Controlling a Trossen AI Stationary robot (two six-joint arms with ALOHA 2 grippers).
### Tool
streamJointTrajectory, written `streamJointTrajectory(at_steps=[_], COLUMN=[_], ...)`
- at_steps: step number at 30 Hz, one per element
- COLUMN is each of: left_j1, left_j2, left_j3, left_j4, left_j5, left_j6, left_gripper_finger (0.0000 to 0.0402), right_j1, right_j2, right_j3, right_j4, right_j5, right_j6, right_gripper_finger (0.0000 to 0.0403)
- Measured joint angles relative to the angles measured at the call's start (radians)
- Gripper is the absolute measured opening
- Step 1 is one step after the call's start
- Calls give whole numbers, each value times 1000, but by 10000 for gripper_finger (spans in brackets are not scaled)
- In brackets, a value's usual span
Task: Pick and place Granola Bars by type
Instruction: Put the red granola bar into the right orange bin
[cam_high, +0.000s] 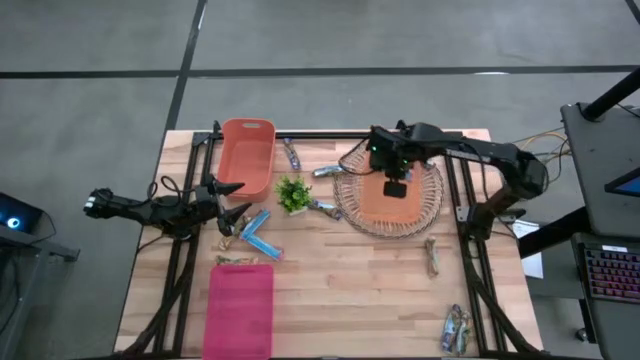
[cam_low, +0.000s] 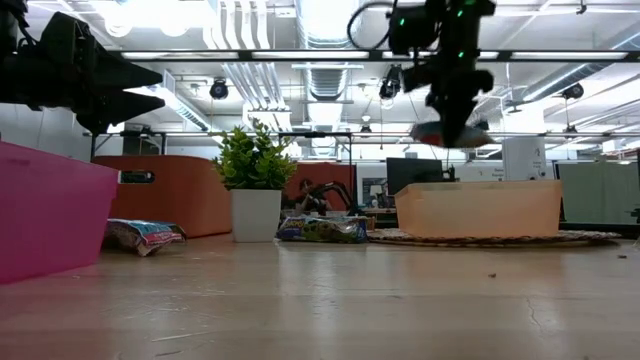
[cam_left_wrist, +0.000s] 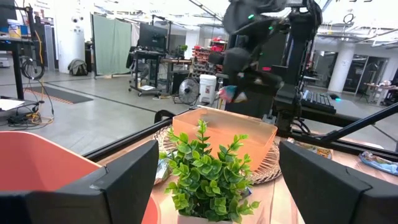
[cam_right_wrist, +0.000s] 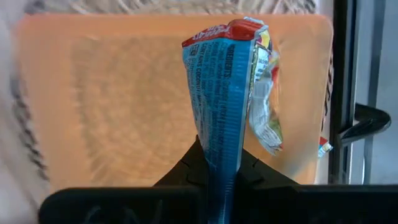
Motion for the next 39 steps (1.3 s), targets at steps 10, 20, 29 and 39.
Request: streamJointTrajectory(at_steps=[10,20,29,39], left_j1=[0,0,0,0], left_j2=[0,0,0,0], left_j3=[0,0,0,0], left_j4=[0,0,0,0], left_j5=[0,0,0,0], left_j6=[0,0,0,0], left_gripper_finger=[312,312,312,312], right_j1=[-120,-167,-181,-180], right_j2=[154,208,209,211], right_j3=[-4,-34,-108,-204], right_j4=[56,173,263,324], right_j5=[0,9,26,22], right_j6=[-131,-302,-321,-319], right_gripper_finger=[9,9,8,12])
